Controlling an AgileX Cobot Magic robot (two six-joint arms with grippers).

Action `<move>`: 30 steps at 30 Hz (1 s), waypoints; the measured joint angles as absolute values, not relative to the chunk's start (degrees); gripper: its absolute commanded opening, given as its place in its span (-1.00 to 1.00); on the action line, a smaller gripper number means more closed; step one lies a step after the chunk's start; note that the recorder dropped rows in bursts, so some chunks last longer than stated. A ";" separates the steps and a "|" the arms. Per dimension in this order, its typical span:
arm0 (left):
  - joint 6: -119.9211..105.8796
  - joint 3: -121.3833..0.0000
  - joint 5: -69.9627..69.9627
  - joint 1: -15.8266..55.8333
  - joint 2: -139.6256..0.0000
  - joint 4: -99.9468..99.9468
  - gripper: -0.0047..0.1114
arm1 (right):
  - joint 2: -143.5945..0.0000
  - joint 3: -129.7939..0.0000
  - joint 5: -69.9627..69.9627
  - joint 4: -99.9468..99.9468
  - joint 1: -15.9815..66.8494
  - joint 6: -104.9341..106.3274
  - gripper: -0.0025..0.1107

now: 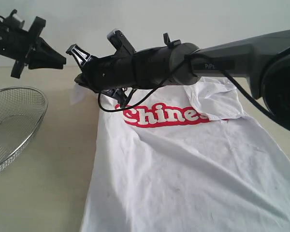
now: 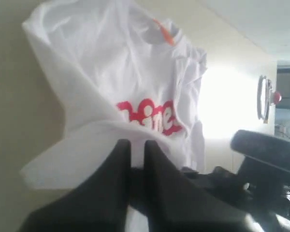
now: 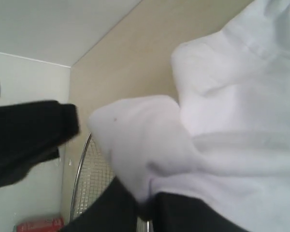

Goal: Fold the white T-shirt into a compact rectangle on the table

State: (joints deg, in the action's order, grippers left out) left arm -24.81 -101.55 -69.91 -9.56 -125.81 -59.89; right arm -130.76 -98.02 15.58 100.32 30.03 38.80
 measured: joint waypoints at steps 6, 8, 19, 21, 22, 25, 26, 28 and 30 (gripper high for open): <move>-26.04 -101.55 -69.79 -10.75 -119.24 -60.66 -0.84 | -130.76 -98.02 21.25 99.20 30.03 38.34 0.47; -25.93 -101.55 -69.79 -10.75 -116.83 -59.45 -0.84 | -130.76 -98.02 24.17 98.93 30.03 37.72 0.56; -24.97 -97.31 -69.64 -10.75 -102.88 -57.54 -0.84 | -129.23 -98.11 37.66 88.57 30.03 30.43 0.04; -24.97 -94.17 -69.64 -10.75 -99.35 -56.07 -0.84 | -127.55 -98.11 37.55 80.55 30.03 27.89 0.04; -24.97 -89.88 -69.64 -10.75 -95.02 -55.25 -0.84 | -125.34 -98.11 37.78 71.29 30.03 26.03 0.04; -26.06 -78.35 -67.23 -10.75 -83.99 -54.89 -0.84 | -121.01 -98.11 44.79 48.14 30.03 24.60 0.04; -26.76 -75.65 -66.37 -10.75 -81.55 -55.16 -0.84 | -120.54 -98.11 46.74 42.33 30.16 24.04 0.04; -28.59 -67.76 -62.84 -10.75 -74.56 -56.82 -0.84 | -120.31 -98.11 51.39 25.80 31.17 23.02 0.04; -30.89 -59.23 -57.98 -10.75 -66.96 -59.65 -0.84 | -120.31 -98.11 51.86 12.82 32.81 22.94 0.04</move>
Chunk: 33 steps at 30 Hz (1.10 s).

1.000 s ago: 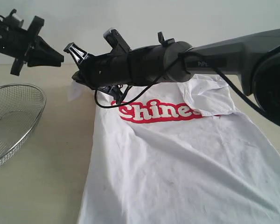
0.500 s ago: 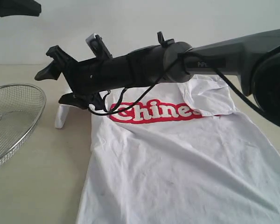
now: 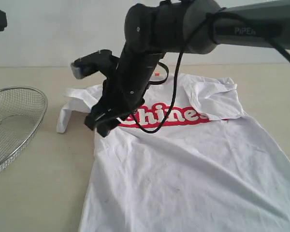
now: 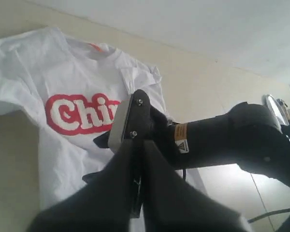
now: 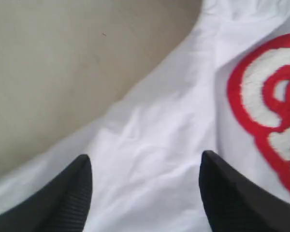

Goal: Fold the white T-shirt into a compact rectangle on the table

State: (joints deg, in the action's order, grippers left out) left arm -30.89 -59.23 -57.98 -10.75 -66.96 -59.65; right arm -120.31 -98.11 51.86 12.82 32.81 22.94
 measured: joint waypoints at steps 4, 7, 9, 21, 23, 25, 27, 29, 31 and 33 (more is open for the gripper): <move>-32.46 -43.52 -44.34 -10.75 -48.51 -61.06 -0.84 | -120.41 -98.11 39.08 -11.33 39.00 24.30 0.01; -33.13 -36.01 -41.34 -10.75 -41.83 -61.45 -0.84 | -121.84 -99.23 31.53 -22.34 40.61 24.06 -0.03; -33.70 -31.34 -39.67 -10.75 -40.03 -61.45 -0.84 | -124.72 -100.93 28.81 -25.74 40.61 26.39 -0.03; -35.15 -27.84 -34.28 -10.75 -39.54 -62.38 -0.84 | -134.48 -107.63 22.66 -28.32 43.61 36.00 -0.03; -35.15 -27.84 -33.65 -10.75 -39.54 -62.38 -0.84 | -134.92 -107.74 20.89 -29.16 44.02 36.76 -0.03; -35.15 -27.84 -33.65 -10.75 -39.54 -62.38 -0.84 | -135.44 -107.84 19.82 -30.50 44.05 37.14 -0.03; -35.15 -27.84 -33.54 -10.75 -39.54 -62.38 -0.84 | -136.17 -107.84 18.79 -31.90 43.95 37.14 -0.03; -35.15 -27.84 -33.54 -10.75 -39.54 -62.38 -0.84 | -137.12 -107.84 17.84 -32.91 43.95 37.28 -0.03; -35.15 -27.84 -33.54 -10.75 -39.54 -62.38 -0.84 | -138.26 -108.94 17.41 -33.31 43.95 37.28 -0.03; -35.15 -27.84 -33.54 -10.75 -39.54 -62.38 -0.84 | -139.72 -110.93 17.41 -33.53 43.95 37.28 -0.03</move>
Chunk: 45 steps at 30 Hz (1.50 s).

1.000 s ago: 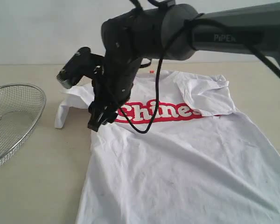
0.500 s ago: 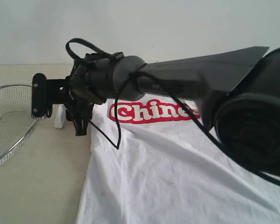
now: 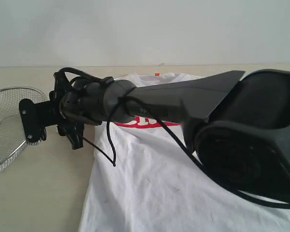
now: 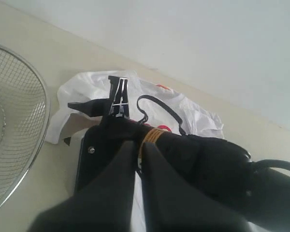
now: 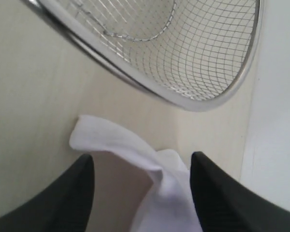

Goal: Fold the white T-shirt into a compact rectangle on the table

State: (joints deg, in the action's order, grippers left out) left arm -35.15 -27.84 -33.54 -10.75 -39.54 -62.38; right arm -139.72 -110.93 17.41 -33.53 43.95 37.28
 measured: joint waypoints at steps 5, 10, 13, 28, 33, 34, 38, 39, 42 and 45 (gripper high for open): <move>-35.15 -27.84 -34.04 -10.75 -39.54 -62.38 -0.84 | -142.39 -115.26 17.41 -33.89 43.95 36.88 -0.03; -35.15 -27.84 -34.13 -10.75 -39.54 -62.38 -0.84 | -143.33 -116.30 17.98 -34.56 43.13 36.88 -0.03; -35.15 -27.84 -34.13 -10.75 -39.54 -62.38 -0.84 | -143.54 -116.30 19.95 -35.49 42.65 36.88 -0.03; -35.15 -27.84 -34.13 -10.75 -39.54 -62.38 -0.84 | -146.07 -116.44 16.98 -36.12 42.40 36.88 -0.50; -35.15 -27.84 -34.13 -10.75 -39.54 -62.38 -0.84 | -146.74 -116.44 16.10 -36.24 42.40 36.88 -0.88; -35.15 -27.84 -34.13 -10.75 -39.54 -62.38 -0.84 | -146.74 -116.44 15.81 -36.47 42.40 36.42 -0.96; -35.15 -27.84 -34.13 -10.75 -39.54 -62.38 -0.84 | -146.74 -116.44 15.10 -36.45 42.40 31.64 -0.96; -35.15 -27.84 -34.13 -10.75 -39.54 -62.38 -0.84 | -146.74 -116.44 14.60 -36.45 42.40 29.03 -0.96; -35.15 -27.84 -34.13 -10.75 -39.54 -62.38 -0.84 | -146.25 -116.44 14.09 -36.45 42.40 23.19 -0.96; -35.24 -27.84 -34.13 -10.75 -39.54 -62.38 -0.84 | -145.53 -116.44 13.55 -36.57 42.40 17.18 -0.96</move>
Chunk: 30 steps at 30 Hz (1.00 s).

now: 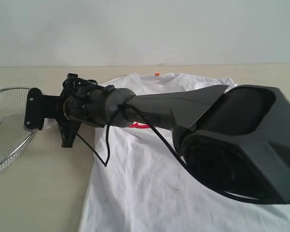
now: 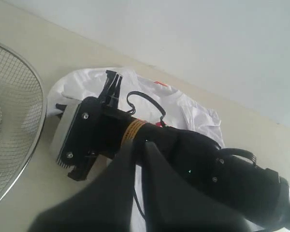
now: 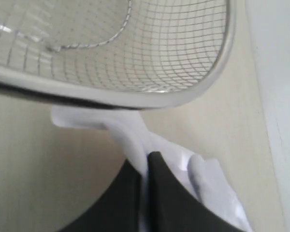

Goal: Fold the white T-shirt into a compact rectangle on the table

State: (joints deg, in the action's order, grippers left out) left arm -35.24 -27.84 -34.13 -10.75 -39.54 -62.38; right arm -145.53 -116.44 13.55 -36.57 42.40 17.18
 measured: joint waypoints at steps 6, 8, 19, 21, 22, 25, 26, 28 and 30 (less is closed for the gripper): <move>-35.47 -27.84 -34.24 -10.75 -39.54 -62.38 -0.84 | -145.15 -116.44 13.10 -36.68 41.49 1.96 -0.96; -35.62 -27.84 -34.24 -10.75 -39.54 -62.38 -0.84 | -145.11 -116.44 12.94 -36.68 40.92 -2.86 -0.96; -35.62 -27.84 -34.35 -10.75 -39.54 -62.38 -0.84 | -142.69 -116.44 10.18 -36.58 39.99 -24.10 -0.96; -35.62 -27.84 -34.35 -10.75 -39.54 -62.38 -0.84 | -142.69 -116.44 9.91 -36.58 40.00 -27.96 -0.96; -35.62 -27.84 -34.35 -10.75 -39.54 -62.38 -0.84 | -142.69 -116.44 9.91 -36.58 39.89 -29.92 -0.96; -35.62 -27.84 -34.35 -10.75 -39.54 -62.38 -0.84 | -142.69 -116.44 9.78 -36.58 39.64 -36.70 -0.96; -35.62 -27.84 -34.35 -10.75 -39.54 -62.38 -0.84 | -142.69 -116.44 9.78 -36.46 39.40 -38.76 -0.96; -35.62 -27.84 -34.35 -10.75 -39.54 -62.38 -0.84 | -142.69 -116.44 9.78 -36.33 38.90 -43.31 -0.96; -35.62 -27.84 -34.35 -10.75 -39.54 -62.38 -0.84 | -142.69 -116.44 9.78 -36.33 38.37 -46.64 -0.96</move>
